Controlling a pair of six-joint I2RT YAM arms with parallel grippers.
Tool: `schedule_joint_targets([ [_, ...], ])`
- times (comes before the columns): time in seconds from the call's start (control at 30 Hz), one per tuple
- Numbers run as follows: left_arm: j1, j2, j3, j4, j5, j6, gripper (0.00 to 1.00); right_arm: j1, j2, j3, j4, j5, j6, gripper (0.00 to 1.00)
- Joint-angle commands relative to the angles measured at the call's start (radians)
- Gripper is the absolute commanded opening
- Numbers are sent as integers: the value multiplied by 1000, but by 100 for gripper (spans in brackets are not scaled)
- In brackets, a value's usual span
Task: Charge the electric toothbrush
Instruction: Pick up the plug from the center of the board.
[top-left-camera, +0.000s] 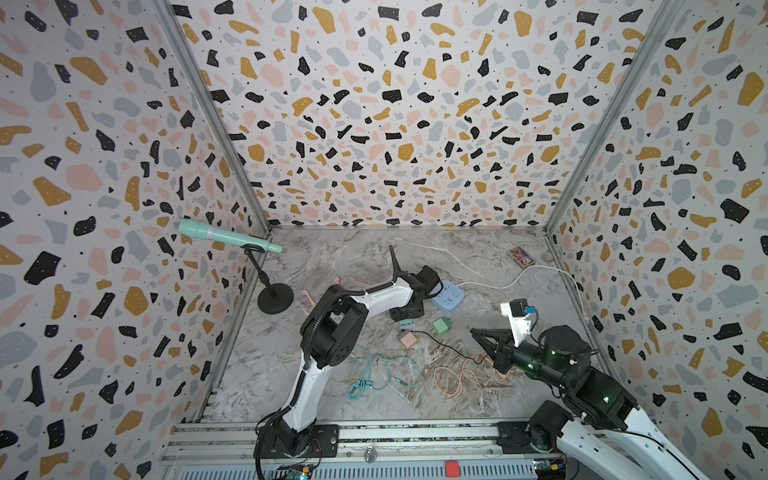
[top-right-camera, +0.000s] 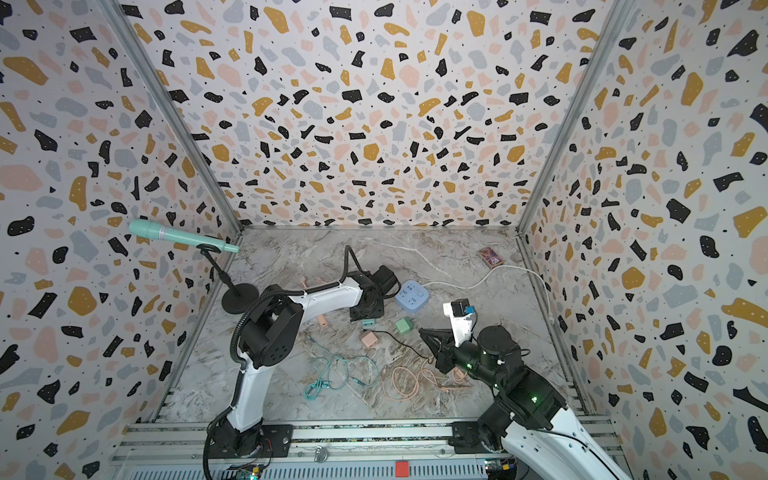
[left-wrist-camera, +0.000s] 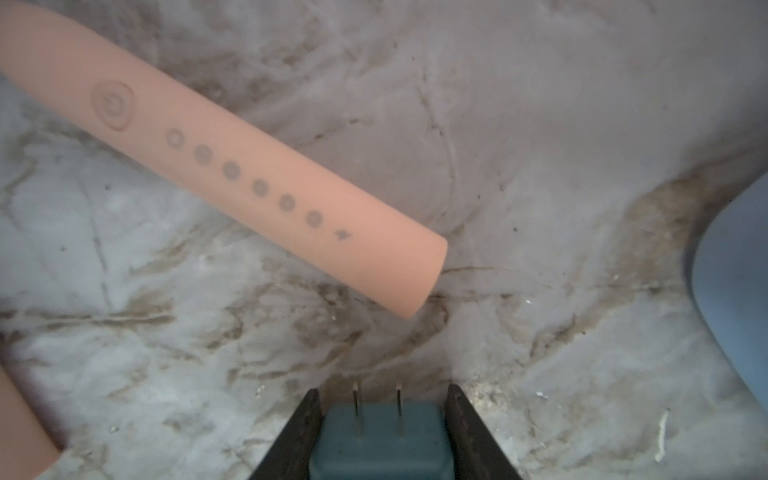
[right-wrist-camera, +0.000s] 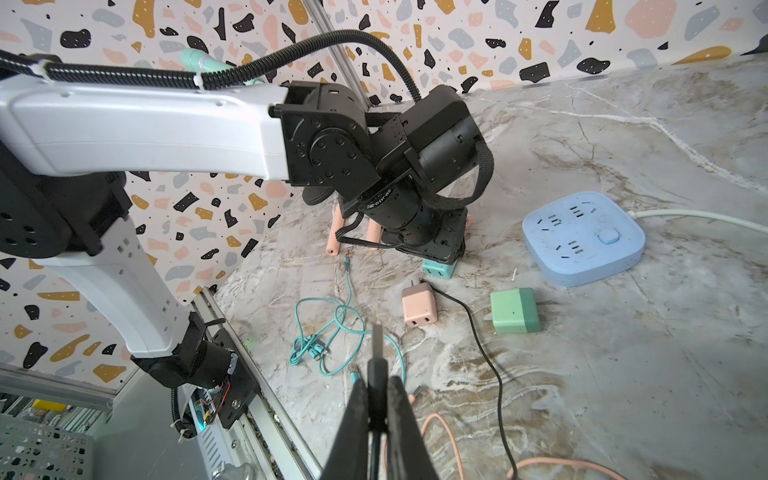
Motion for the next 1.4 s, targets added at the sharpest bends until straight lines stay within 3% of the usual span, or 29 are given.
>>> schedule_joint_targets([
  [0.0,-7,23,-46,-45,37,20,45,0,12,47,7,0,-16,0],
  [0.17,-11,10,-81,-29,44,21,40,-1,15,47,9,0,-19,0],
  [0.23,-11,3,-85,-27,44,24,33,-1,16,46,8,4,-21,0],
  [0.33,-10,-14,-87,-31,44,34,14,-1,16,44,9,4,-22,0],
  [0.37,-10,-23,-82,-33,40,39,3,-1,14,42,11,3,-21,0],
  [0.4,-10,-36,-76,-33,39,46,0,-1,15,41,14,0,-19,0],
  [0.57,37,-208,-83,56,78,27,0,-1,4,26,48,-28,-11,0],
  [0.77,108,-573,-359,592,289,-153,0,-3,36,-36,292,-208,112,0],
  [0.93,110,-802,-661,1075,342,-354,0,-40,118,-84,628,-412,279,0],
  [1.13,84,-958,-946,1541,281,-543,0,-137,366,-217,1372,-632,747,0],
  [1.23,39,-1005,-1061,1723,185,-585,0,-140,477,-214,1551,-630,865,0],
  [1.37,-35,-1013,-1119,1863,112,-580,0,-103,577,-200,1636,-597,910,0],
])
